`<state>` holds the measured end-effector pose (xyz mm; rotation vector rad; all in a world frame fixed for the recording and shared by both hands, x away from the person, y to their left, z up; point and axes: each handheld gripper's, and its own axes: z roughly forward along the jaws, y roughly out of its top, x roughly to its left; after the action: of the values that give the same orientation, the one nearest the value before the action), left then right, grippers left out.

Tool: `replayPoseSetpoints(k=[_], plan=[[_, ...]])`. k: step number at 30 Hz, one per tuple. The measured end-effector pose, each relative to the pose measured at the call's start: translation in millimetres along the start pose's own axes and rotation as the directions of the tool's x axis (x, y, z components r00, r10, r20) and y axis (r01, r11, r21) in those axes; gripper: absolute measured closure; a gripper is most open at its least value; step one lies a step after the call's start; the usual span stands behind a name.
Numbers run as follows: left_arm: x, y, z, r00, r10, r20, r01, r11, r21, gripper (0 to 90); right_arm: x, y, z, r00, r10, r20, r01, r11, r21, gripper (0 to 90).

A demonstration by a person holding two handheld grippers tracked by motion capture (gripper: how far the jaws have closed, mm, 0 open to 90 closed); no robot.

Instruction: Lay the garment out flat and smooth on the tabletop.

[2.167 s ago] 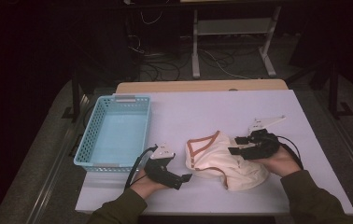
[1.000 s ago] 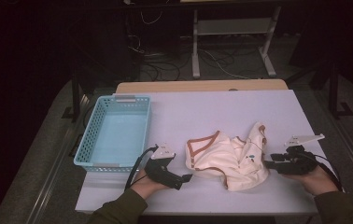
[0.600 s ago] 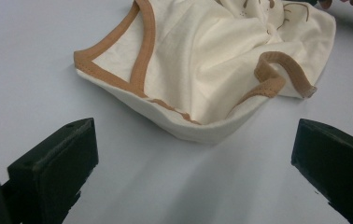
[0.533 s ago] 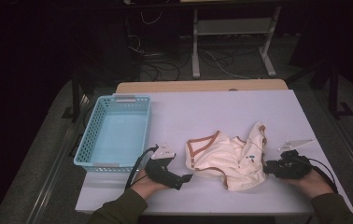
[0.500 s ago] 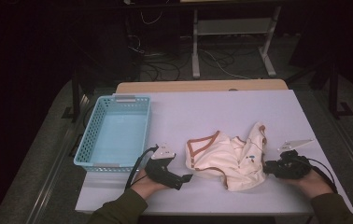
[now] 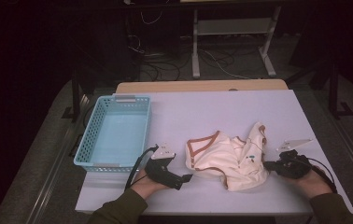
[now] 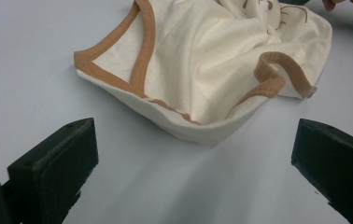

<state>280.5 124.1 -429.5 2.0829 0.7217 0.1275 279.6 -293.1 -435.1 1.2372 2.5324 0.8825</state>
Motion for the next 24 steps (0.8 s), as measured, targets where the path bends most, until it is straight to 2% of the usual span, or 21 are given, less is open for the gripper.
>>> replayPoseSetpoints(k=[15, 24], plan=[[-0.5, -0.4, 1.9, 1.0, -0.004, 0.002, 0.004, 1.0, 0.003, 0.0, -30.1, 8.5, -11.3, 0.9938, 0.03, 0.107, -0.026, 0.999, -0.037, 87.5], [-0.9, -0.6, 3.2, 1.0, -0.003, 0.004, 0.003, 1.0, 0.006, 0.0, -47.8, 19.4, -11.5, 0.9876, 0.057, 0.146, -0.049, 0.997, -0.055, 87.5]])
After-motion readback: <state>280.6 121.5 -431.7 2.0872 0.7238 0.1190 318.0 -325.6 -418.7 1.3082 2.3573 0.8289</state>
